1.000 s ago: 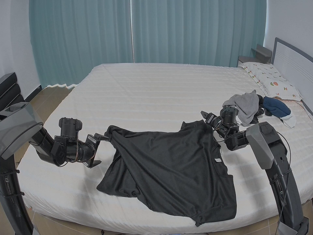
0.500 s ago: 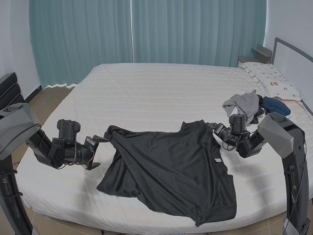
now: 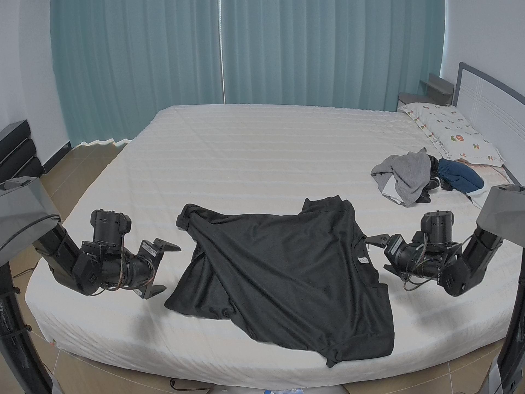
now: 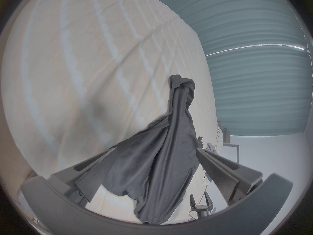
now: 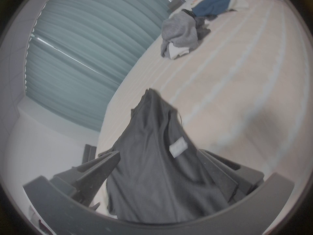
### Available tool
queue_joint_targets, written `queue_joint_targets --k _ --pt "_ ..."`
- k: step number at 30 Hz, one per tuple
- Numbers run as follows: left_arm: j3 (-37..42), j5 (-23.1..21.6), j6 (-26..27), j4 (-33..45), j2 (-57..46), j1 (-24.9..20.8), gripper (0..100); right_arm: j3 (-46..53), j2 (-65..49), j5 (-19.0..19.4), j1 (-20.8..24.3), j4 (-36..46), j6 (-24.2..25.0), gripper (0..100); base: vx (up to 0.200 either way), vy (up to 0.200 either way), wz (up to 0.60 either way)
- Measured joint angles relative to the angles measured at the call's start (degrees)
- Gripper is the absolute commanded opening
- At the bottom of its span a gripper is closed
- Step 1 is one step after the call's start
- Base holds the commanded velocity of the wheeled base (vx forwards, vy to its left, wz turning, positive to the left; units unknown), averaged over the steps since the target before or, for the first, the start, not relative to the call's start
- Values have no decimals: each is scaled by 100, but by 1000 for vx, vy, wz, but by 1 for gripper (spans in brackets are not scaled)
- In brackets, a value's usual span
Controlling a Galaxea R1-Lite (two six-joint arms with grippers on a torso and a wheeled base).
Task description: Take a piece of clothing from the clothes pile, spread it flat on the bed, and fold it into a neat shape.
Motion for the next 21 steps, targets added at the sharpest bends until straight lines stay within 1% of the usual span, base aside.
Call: queue_joint_targets --k 3,6,13,18,21 --pt "113 23 59 -11 -35 -46 100 341 -185 173 -15 -139 96 100 0 0 0" --pt "177 135 329 -30 -35 -83 100 529 -267 208 -20 -180 118 100 0 0 0" --pt "219 731 983 -35 157 -304 100 631 -290 190 -41 -194 105 100 0 0 0" --pt "85 1246 1156 -28 391 -534 100 642 -312 179 -30 -197 104 100 0 0 0" --pt "-102 1428 1200 -24 544 -629 100 651 -321 178 -17 -202 94 100 0 0 0"
